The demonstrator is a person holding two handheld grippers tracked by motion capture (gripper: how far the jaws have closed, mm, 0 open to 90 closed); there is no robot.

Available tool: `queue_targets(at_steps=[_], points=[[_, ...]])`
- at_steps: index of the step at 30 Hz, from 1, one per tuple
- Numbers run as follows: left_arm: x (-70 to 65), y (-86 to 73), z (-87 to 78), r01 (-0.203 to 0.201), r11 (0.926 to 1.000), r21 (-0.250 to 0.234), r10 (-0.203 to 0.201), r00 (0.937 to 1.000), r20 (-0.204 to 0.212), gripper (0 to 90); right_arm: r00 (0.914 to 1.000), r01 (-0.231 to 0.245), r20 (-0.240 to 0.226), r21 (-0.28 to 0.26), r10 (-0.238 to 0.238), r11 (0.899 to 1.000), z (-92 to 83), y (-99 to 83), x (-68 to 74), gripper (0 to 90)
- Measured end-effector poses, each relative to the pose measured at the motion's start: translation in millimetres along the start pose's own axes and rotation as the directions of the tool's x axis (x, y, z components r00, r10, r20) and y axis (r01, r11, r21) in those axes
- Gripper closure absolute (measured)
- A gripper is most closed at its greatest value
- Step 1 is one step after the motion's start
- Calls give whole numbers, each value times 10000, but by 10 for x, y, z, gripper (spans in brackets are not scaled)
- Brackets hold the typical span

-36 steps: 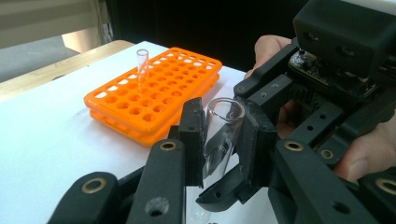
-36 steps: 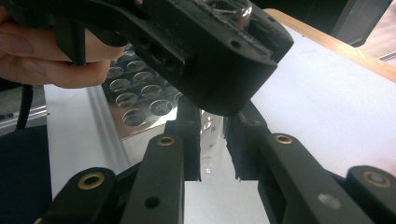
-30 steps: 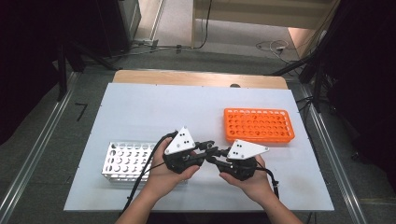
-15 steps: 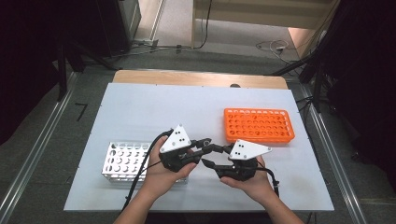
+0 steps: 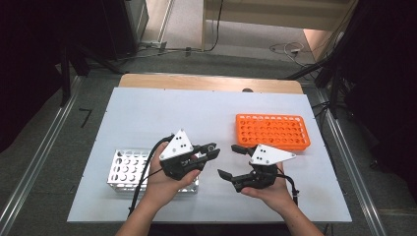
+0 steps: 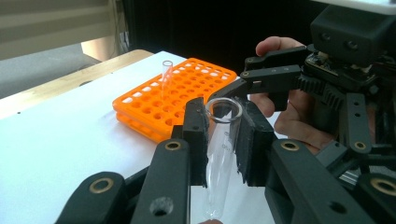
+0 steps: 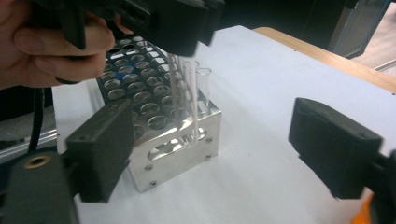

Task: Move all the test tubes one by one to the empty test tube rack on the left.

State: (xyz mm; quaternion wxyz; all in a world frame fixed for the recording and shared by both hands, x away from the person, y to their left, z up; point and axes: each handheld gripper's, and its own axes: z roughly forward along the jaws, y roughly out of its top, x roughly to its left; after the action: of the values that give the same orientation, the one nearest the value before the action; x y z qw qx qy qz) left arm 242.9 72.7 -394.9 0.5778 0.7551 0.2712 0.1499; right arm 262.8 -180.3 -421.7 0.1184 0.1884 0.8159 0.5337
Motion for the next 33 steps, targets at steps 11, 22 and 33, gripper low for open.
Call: queue_targets(at_steps=[11, 22, 33], points=[[84, 10, -163, 75, 9998, -189, -81, 9995, -317, 759, 9992, -402, 69, -19, 402, 9992, -119, -109, -185, 2], [195, -8, -362, 166, 9994, -304, -189, 9969, -763, 759, 9970, -593, 498, -28, 593, 9982, -258, -208, -372, 0], [336, -38, -572, 285, 9986, -439, -338, 9914, -1264, 759, 9927, -799, 893, -107, 806, 9967, -364, -285, -518, 0]])
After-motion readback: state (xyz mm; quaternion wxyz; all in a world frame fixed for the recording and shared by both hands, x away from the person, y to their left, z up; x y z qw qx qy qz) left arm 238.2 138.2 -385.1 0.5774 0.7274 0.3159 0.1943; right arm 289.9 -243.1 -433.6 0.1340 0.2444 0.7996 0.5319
